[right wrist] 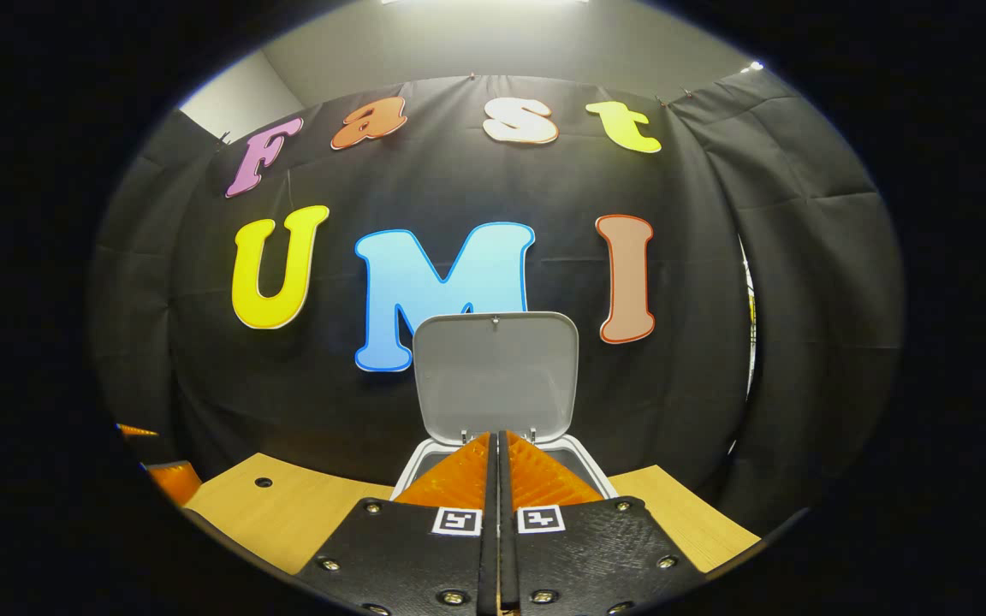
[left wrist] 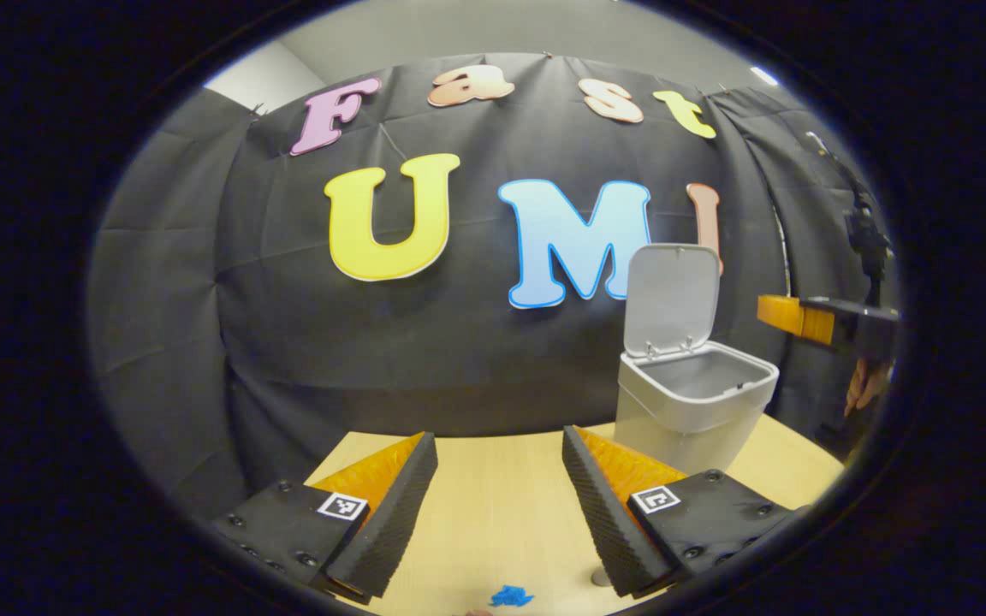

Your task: Press the lid of the desktop garbage bin to open it, pick up the crumpled paper on the desktop and throw it into the bin, then pick up the pop can on the desktop and drop it into the bin, and finally close the garbage bin lid.

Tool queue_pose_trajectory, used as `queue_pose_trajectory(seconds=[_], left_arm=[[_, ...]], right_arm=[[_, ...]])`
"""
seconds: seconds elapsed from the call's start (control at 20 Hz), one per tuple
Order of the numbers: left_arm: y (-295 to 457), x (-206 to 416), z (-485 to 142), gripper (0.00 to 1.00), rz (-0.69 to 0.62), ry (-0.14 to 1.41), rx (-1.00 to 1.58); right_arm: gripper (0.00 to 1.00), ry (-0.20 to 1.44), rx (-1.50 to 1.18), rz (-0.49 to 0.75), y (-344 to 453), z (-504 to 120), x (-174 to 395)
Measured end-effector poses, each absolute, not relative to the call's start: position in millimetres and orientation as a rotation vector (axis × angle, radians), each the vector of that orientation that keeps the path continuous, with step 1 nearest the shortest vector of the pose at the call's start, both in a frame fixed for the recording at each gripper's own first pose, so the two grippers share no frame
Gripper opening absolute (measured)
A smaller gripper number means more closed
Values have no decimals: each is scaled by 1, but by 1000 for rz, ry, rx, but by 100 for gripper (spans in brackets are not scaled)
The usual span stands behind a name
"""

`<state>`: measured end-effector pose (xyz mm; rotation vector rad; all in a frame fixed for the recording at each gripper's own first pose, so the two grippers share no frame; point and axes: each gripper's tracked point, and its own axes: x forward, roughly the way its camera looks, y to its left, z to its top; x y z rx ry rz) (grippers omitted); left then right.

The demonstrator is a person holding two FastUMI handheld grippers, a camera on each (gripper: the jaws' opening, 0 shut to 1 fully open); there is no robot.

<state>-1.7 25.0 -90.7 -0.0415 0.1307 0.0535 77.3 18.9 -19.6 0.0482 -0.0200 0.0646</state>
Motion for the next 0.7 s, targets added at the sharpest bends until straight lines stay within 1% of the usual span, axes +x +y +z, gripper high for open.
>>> queue_pose_trajectory(seconds=[0.05,0.1,0.2,0.3,0.4,0.45,0.5,0.7], left_arm=[[24,-6,-100,100,55,145,-52],[25,-10,-112,92,60,161,-62],[24,-18,-134,91,61,197,-72],[25,-24,-158,92,55,243,-78],[28,-28,-183,96,55,283,-80],[29,-31,-196,97,55,305,-80],[30,-34,-209,100,55,326,-80],[32,-43,-261,100,52,416,-76]], right_arm=[[1,-19,49,70,20,-19,76],[1,-18,48,75,22,-19,75],[1,-19,40,81,23,-16,72],[1,-17,29,86,24,-15,70],[1,-13,20,87,23,-15,69],[1,-9,16,88,23,-16,68],[1,-3,12,89,23,-18,67],[1,25,-18,89,21,-25,64]])
